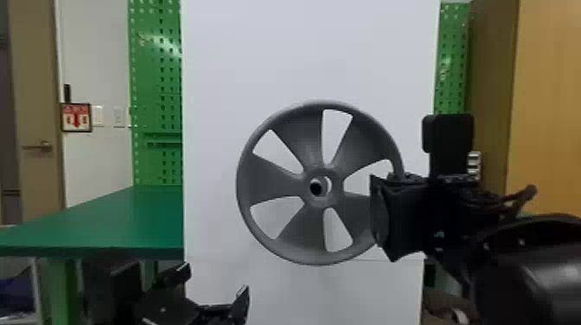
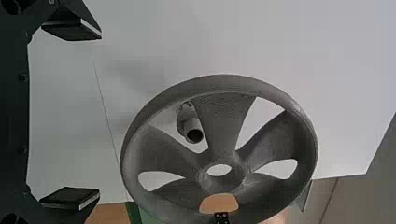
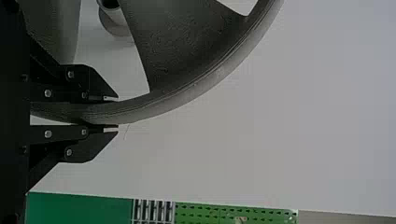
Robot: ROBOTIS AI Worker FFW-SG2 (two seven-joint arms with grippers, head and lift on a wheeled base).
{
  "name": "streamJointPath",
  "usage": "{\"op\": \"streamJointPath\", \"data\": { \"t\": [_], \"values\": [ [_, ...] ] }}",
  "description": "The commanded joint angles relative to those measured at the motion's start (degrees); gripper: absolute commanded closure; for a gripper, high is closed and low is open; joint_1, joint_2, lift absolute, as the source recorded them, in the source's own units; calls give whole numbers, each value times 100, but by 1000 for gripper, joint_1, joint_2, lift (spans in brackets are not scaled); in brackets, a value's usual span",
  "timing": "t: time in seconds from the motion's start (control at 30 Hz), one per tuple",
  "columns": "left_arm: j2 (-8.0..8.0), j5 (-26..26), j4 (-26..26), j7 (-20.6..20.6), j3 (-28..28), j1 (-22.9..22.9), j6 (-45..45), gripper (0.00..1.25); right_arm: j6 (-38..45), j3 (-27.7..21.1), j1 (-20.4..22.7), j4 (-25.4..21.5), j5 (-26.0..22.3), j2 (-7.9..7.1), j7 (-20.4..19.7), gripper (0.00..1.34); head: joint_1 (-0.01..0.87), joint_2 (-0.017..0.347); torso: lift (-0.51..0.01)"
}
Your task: Hold the wheel and insert it
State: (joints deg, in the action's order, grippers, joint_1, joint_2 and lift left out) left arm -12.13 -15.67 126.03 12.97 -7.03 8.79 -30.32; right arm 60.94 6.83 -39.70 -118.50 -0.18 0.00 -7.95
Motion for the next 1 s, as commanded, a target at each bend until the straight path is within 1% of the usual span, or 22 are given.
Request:
{"op": "streamJointPath", "data": {
  "t": [0.0, 0.17, 0.43, 0.6, 0.97],
  "values": [
    [0, -7, 0, 3, 0, 0, 0, 101, -3, 28, -64, 82, 1, 5, -5, 1202, 97, 15, -442],
    [0, -7, 0, -5, -9, 0, 0, 101, -21, 46, -170, 240, 1, 5, 4, 1202, 97, 15, -442],
    [0, -7, 0, -5, -9, 9, 0, 101, -126, 46, -293, 627, 36, 5, 4, 1202, 97, 15, -442],
    [9, -7, -9, -5, -18, 18, 0, 101, -153, -7, -284, 671, 36, 5, 4, 1202, 97, 15, -442],
    [9, -7, -17, -5, -26, 27, 0, 101, -487, -156, -284, 978, -52, 5, 4, 1202, 97, 15, -442]
  ]
}}
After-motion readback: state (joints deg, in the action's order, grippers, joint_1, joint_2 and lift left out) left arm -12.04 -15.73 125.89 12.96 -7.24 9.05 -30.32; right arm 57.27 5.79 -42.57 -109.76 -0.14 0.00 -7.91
